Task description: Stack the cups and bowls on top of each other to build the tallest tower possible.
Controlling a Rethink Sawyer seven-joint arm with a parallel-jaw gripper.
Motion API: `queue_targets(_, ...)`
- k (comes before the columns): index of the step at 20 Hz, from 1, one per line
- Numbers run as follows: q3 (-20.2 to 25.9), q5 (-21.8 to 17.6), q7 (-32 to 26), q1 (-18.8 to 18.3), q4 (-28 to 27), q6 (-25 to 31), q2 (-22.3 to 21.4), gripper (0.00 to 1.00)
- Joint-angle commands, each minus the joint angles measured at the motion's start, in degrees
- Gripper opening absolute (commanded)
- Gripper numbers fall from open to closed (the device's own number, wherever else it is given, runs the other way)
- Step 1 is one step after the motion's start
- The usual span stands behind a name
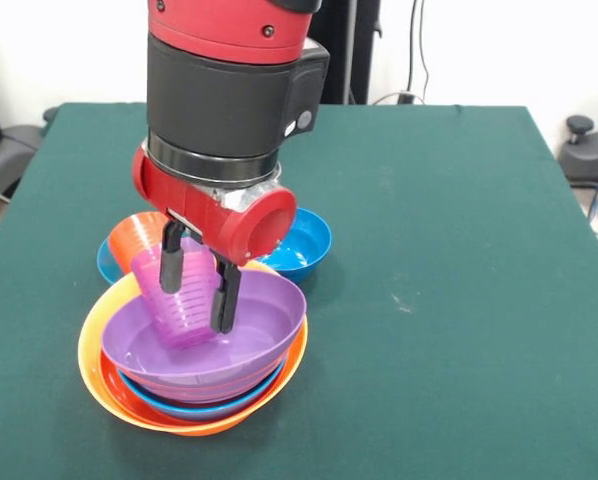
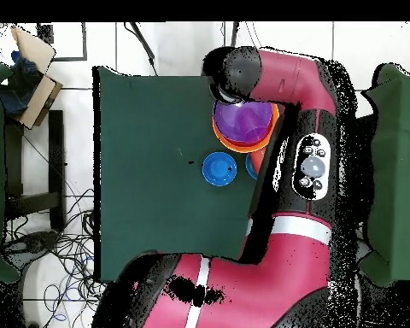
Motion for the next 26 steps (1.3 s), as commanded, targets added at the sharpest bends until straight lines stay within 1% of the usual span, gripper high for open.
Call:
queue_targets(1,4.28,-2.83,-10.62,0.98,2.96,3.72,-0.72,1.00)
queue_targets(4,6.08,-2.71,-12.28,0.42,2.19,1.58,0.91,1.00)
queue_targets(6,7.84,-3.03,-14.39,-0.36,2.08,-1.76,2.29,1.00)
queue_targets(7,9.52,-2.91,-16.16,-1.21,1.87,-3.82,3.46,1.00)
queue_targets(9,11.36,-3.14,-18.43,-2.09,1.74,-5.58,4.57,1.00)
queue_targets(12,13.08,-3.99,-20.94,-3.03,2.38,-7.12,5.08,1.00)
queue_targets(15,15.73,-4.42,-24.95,-4.61,4.24,-8.04,5.27,1.00)
queue_targets(18,16.69,-4.94,-26.18,-5.43,5.84,-8.54,4.82,1.00)
queue_targets(20,15.92,-5.31,-25.36,-5.05,6.15,-7.90,4.31,1.00)
queue_targets(22,15.08,-5.26,-24.82,-4.42,5.14,-5.65,4.03,1.00)
queue_targets(25,14.06,-5.13,-25.12,-3.50,2.39,0.10,3.39,1.00)
queue_targets(26,13.87,-5.11,-25.25,-3.38,1.94,1.02,3.23,1.00)
